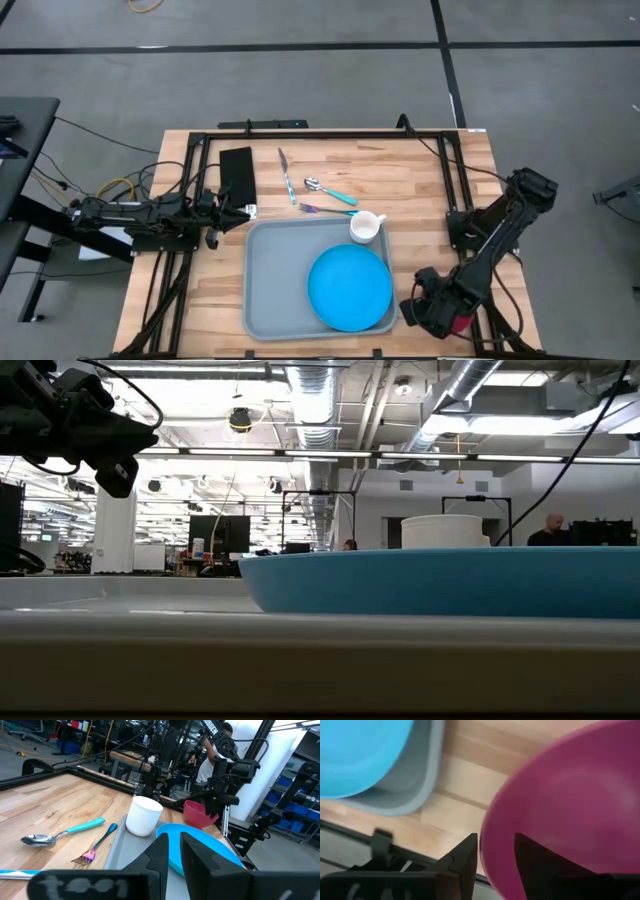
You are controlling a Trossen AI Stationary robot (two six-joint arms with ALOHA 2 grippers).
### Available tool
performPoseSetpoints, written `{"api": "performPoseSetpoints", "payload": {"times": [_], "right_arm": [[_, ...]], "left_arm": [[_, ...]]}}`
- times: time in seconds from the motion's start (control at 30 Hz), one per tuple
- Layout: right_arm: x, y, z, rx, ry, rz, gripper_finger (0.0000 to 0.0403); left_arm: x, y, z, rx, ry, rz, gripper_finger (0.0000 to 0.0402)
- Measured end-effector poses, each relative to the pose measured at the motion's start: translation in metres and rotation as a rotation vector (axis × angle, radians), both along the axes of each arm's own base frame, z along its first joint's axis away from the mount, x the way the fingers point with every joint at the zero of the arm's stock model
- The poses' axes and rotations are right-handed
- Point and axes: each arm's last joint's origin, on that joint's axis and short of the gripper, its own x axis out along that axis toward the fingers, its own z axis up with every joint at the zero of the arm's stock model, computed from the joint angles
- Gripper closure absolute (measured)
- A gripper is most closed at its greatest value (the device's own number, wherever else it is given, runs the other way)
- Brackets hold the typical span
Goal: Set up tray
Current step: Put the pink bowl on the blue plate
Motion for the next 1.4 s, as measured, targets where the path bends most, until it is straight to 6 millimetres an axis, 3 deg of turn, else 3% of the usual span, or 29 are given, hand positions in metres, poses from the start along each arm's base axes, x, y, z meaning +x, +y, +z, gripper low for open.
{"api": "performPoseSetpoints", "payload": {"times": [0.23, 0.5, 0.83, 1.1, 1.4], "right_arm": [[0.001, 0.001, -0.004, -0.013, 0.009, -0.004, 0.0296], [0.000, 0.001, -0.003, -0.013, 0.010, 0.003, 0.0391], [0.004, -0.001, 0.000, -0.014, 0.005, -0.001, 0.0397], [0.022, -0.009, 0.028, -0.075, -0.051, 0.007, 0.0400], [0.046, -0.031, 0.079, -0.178, -0.107, 0.078, 0.0401]], "left_arm": [[0.000, 0.000, 0.000, 0.000, 0.000, 0.000, 0.0365], [0.000, 0.000, 0.000, 0.000, 0.000, 0.000, 0.0365], [0.000, 0.000, 0.000, 0.000, 0.000, 0.000, 0.0365], [0.000, 0.000, 0.000, 0.000, 0.000, 0.001, 0.0365], [0.000, 0.000, 0.000, 0.000, 0.000, 0.000, 0.0365]]}}
